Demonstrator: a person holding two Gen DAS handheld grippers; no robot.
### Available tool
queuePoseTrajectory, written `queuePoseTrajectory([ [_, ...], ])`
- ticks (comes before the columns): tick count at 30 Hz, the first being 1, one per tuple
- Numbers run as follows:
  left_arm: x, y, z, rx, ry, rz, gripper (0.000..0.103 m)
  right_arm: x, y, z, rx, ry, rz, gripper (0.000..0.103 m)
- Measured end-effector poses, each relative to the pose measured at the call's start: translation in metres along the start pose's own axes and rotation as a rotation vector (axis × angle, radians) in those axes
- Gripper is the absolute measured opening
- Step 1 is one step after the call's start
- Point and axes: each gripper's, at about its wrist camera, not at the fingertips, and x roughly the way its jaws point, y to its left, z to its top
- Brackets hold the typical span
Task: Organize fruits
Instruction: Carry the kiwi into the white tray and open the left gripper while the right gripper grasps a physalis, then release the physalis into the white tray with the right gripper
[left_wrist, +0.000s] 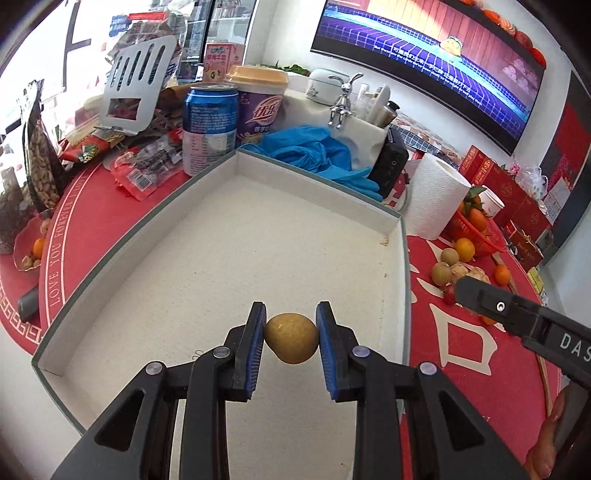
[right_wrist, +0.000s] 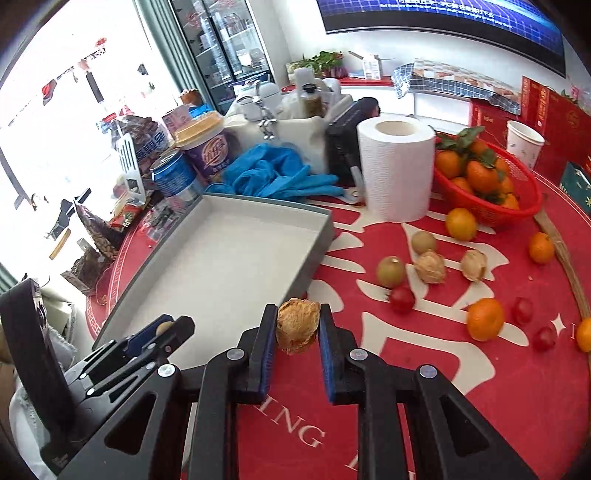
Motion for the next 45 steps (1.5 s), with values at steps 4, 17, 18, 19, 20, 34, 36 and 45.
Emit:
queuePoseTrajectory([
  [4, 0.004, 0.009, -0.002, -0.025, 0.013, 0.023, 0.031, 0.015, 0.017, 0.006, -0.023, 0.023, 0.042, 0.022],
  [17, 0.015, 0.016, -0.005, -0.028, 0.040, 0.090, 0.047, 0.049, 0.040, 0.013, -0.071, 0.095, 0.070, 0.038],
  [18, 0.015, 0.015, -0.005, -0.022, 0.038, 0.099, 0.051, 0.047, 0.038, 0.014, -0.063, 0.090, 0.060, 0.070],
  [19, 0.014, 0.014, -0.005, -0.020, 0.032, 0.106, 0.057, 0.042, 0.034, 0.015, -0.049, 0.072, 0.055, 0.087],
  [20, 0.013, 0.014, -0.005, -0.018, 0.025, 0.112, 0.059, 0.035, 0.031, 0.016, -0.037, 0.045, 0.048, 0.103],
  [34, -0.018, -0.050, -0.019, 0.188, -0.084, -0.030, 0.076, -0.048, -0.141, -0.070, 0.214, 0.020, -0.311, 0.103],
  [36, -0.020, -0.076, -0.027, 0.268, -0.064, -0.071, 0.076, -0.052, -0.162, -0.084, 0.233, 0.038, -0.342, 0.103],
  [45, 0.001, -0.181, -0.045, 0.491, 0.077, -0.200, 0.076, -0.055, -0.184, -0.104, 0.149, 0.059, -0.411, 0.103],
])
